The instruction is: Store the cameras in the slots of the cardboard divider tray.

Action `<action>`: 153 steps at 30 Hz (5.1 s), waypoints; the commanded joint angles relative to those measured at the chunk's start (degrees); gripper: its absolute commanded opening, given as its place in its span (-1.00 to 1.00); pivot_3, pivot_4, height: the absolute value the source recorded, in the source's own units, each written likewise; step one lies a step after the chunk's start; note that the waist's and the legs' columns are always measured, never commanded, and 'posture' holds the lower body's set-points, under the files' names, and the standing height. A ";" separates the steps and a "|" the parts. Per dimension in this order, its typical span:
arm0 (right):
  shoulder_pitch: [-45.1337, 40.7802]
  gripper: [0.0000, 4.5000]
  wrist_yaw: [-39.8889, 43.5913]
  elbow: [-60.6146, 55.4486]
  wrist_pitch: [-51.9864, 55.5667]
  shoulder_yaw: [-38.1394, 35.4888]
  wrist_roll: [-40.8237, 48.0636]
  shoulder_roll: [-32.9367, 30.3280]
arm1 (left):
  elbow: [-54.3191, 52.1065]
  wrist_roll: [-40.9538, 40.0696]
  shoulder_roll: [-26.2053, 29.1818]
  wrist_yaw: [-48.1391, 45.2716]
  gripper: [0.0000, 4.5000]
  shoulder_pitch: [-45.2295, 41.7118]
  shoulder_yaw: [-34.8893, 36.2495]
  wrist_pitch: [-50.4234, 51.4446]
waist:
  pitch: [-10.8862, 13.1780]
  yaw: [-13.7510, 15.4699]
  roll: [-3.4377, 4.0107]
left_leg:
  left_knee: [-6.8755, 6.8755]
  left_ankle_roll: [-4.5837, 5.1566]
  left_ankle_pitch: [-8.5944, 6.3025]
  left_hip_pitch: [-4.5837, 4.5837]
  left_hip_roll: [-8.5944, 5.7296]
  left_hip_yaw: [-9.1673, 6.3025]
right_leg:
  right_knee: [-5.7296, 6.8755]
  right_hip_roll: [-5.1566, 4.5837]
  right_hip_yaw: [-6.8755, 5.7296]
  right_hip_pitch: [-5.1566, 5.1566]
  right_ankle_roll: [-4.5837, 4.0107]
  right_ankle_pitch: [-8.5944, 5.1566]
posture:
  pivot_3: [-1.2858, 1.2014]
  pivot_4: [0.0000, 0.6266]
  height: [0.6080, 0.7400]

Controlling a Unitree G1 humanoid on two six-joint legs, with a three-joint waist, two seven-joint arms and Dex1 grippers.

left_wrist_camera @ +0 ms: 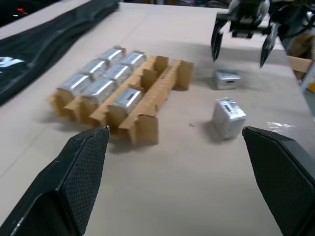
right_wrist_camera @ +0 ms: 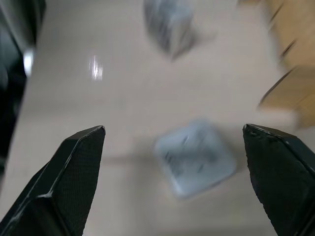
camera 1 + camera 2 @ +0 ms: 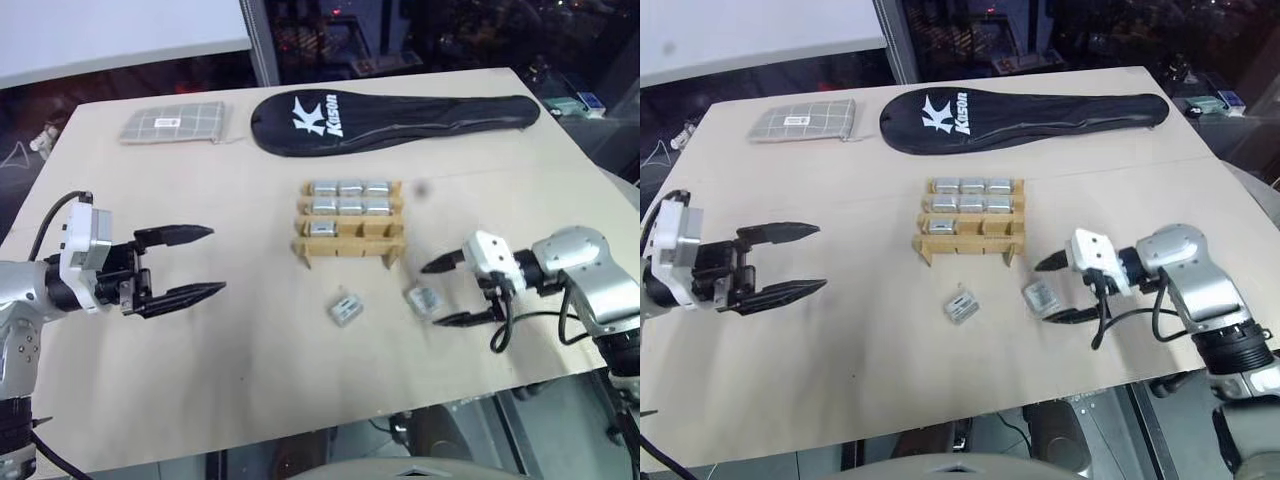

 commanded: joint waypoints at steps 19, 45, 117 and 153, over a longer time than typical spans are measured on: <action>-4.26 0.60 -0.79 6.94 -7.83 3.85 -3.62 0.55 | 1.35 1.21 3.84 -9.27 1.00 -1.55 -5.25 -2.62 | 0.00 0.33 -0.02 | 0.00 0.00 0.00 -0.05 0.02 -0.02 | -0.03 -0.07 0.00 0.00 -0.23 0.14 | 0.03 -0.52 1.00; -17.80 -0.24 -19.81 3.77 -20.44 3.07 -6.13 18.48 | -12.76 -13.67 -14.70 32.00 1.00 -13.54 -10.91 27.17 | -0.03 0.45 -0.07 | 0.18 -0.16 0.08 -0.11 -0.04 -0.53 | 0.12 -0.17 -0.06 0.01 -0.27 0.20 | 0.03 -0.52 1.00; 49.17 0.99 -29.44 -39.14 14.03 -45.52 32.32 7.04 | 56.06 18.80 -32.69 -2.54 -0.72 -52.21 -28.66 -30.52 | -0.09 2.94 -0.10 | 0.81 0.17 -0.07 -0.53 -0.40 -0.42 | -0.01 -0.17 -0.29 0.16 -0.08 0.19 | 0.03 -0.52 1.00; 58.26 0.99 -28.93 -39.37 2.51 -47.70 35.43 11.94 | 71.45 27.88 -34.57 -4.91 -0.72 -55.00 -24.77 -38.45 | -0.13 1.98 -0.14 | 0.87 0.19 -0.08 -0.42 -0.35 -0.39 | 0.04 -0.10 -0.20 0.27 0.21 0.12 | 0.03 -0.52 1.00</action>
